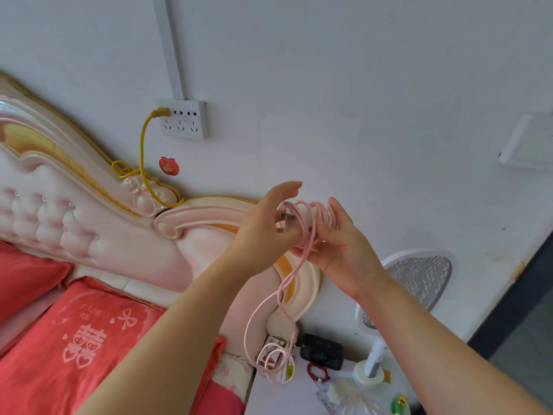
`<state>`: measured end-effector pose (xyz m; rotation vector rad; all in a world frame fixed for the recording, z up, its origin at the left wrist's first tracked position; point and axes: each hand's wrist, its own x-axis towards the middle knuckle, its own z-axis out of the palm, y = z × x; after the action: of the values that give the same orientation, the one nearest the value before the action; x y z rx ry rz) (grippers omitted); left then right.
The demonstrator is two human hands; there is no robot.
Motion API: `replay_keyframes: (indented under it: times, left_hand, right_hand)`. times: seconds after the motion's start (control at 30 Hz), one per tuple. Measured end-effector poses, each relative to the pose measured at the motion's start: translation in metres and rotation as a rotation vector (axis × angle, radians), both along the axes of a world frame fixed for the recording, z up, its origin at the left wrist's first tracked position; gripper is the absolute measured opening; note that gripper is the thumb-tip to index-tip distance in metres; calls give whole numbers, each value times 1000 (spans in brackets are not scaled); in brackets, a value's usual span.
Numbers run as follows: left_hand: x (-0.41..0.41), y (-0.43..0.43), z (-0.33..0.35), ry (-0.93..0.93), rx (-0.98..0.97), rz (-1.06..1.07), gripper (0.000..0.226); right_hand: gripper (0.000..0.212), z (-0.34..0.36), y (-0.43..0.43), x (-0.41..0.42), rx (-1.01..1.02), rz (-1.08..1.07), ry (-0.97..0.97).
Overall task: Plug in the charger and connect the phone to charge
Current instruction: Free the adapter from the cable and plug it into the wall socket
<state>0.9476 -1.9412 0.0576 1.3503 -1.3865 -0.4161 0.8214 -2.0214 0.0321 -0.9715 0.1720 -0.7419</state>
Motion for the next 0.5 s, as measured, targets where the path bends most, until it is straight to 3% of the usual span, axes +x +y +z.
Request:
replay_keyframes:
  times: [0.2, 0.37, 0.5]
  left_hand:
    - [3, -4, -1, -18, -22, 141, 64]
    - [10, -2, -1, -61, -13, 215, 58]
    - [17, 4, 2, -105, 9, 112, 58]
  right_hand:
    - [63, 4, 8, 1, -97, -45, 182]
    - [108, 9, 14, 0, -272, -147, 501]
    - [85, 21, 7, -8, -631, -422, 741]
